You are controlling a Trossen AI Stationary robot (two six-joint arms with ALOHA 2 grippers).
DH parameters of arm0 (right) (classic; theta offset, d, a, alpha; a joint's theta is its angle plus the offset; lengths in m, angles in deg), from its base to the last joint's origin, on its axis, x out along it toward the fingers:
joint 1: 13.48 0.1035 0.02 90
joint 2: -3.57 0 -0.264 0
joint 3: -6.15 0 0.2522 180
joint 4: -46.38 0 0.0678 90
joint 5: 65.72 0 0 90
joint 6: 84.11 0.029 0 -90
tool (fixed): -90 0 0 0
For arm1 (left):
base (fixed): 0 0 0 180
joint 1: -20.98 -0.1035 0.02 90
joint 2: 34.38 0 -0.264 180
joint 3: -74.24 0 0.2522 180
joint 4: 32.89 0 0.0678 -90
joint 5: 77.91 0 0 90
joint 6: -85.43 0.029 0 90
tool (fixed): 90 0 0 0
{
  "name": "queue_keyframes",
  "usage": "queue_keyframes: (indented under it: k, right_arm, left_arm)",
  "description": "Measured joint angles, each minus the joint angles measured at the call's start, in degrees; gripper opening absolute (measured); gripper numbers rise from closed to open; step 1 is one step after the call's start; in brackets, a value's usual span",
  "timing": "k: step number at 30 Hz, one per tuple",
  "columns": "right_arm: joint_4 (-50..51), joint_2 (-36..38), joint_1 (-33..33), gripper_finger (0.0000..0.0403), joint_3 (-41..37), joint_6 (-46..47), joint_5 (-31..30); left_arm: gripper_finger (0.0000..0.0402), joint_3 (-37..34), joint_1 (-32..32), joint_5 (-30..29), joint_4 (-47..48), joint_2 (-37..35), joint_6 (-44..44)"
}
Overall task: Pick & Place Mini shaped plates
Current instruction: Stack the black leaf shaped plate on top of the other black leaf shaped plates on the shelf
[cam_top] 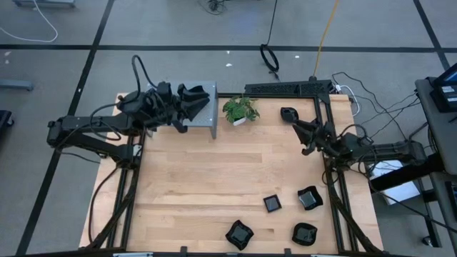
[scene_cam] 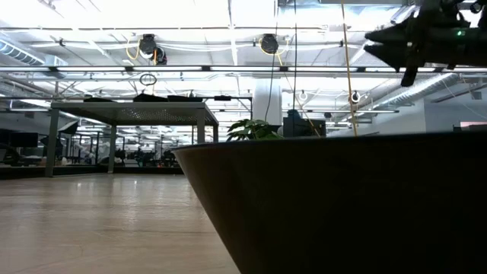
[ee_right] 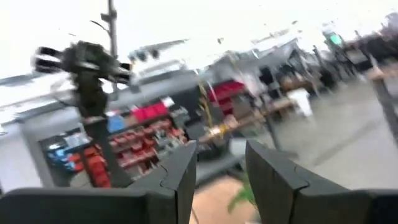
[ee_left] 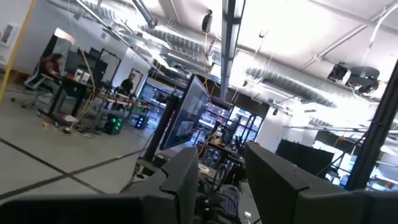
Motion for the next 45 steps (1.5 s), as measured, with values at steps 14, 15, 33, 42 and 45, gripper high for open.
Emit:
queue_keyframes:
  k: [14, 15, 33, 42, 45]
  right_arm:
    - [48.5, -15.6, -13.3, 0.0199, 19.7, 11.6, -2.3]
    - [49.1, -17.7, -14.5, 0.0206, 21.5, 11.6, -2.0]
    - [53.3, -57.9, -37.6, 0.0228, 38.5, 17.8, 18.1]
    - [51.7, -63.1, -38.8, 0.0228, 38.7, 3.7, 18.5]
    - [51.1, -64.7, -38.8, 0.0228, 38.7, -1.1, 16.9]
  left_arm:
    - [0.0134, 0.0, -0.7, -2.8, 0.3, 0.0, 4.3]
    - [0.0134, 0.0, -0.7, -3.5, 0.3, 0.0, 5.0]
    - [0.0134, 0.0, -0.9, -6.5, 1.2, 0.0, 8.4]
    - [0.0134, 0.0, -1.0, -6.5, 3.4, 0.0, 8.5]
    - [0.0134, 0.0, -1.2, -6.6, 3.3, 0.0, 8.6]
